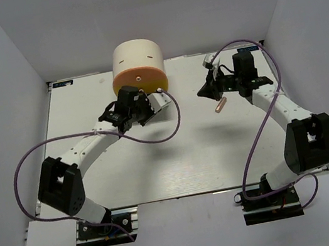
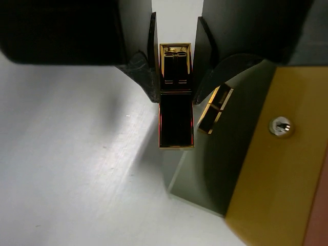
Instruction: Organize the makeup
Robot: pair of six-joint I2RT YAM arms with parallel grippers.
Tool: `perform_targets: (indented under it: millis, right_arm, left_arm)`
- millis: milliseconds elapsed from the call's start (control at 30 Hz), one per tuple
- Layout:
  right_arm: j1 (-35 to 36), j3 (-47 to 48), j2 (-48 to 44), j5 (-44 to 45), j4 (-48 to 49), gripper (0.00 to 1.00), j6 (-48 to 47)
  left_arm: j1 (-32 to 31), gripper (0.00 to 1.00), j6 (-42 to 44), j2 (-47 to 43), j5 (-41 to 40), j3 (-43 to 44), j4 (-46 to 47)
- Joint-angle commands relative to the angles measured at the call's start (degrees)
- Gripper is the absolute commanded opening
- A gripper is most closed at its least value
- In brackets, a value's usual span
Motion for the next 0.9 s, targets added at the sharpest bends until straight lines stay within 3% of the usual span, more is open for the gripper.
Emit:
perform_targets:
  millis: [0, 167, 467, 567, 700, 767, 867]
  right_arm:
    - [-1.03, -0.86, -2.89, -1.80, 1.93, 0.00, 0.44]
    - [-2.08, -2.17, -3.86, -2.15, 2.98, 0.00, 1.32]
    - [-3.93, -3.67, -5.18, -3.12, 4.04, 0.00, 2.81]
    - [-4.20, -3.85, -5.09, -3.29, 4.30, 0.00, 3.08]
    - [-4.63, -4.02, -5.18, -3.20, 4.30, 0.02, 3.08]
    - [-4.81, -4.02, -5.09, -3.29, 3.95, 0.04, 2.90]
    - [-4.81, -3.93, -4.83, -4.08, 2.81, 0.18, 1.32]
  left_arm:
    - [2.27, 0.19, 5.54, 3.78, -0.61, 6.85, -1.79]
    - [4.39, 0.20, 11.34, 9.67, 0.89, 13.72, -3.81]
    - [6.15, 0.25, 13.38, 13.63, 2.29, 15.84, -1.62]
    - [6.15, 0.34, 13.03, 14.34, 1.95, 15.76, -0.83]
    - [6.15, 0.60, 12.76, 14.60, 0.71, 15.32, 0.67]
    - [6.15, 0.63, 12.68, 14.34, 0.28, 15.40, 1.37]
    - [6.15, 0.71, 12.41, 13.55, -0.51, 15.58, 2.25]
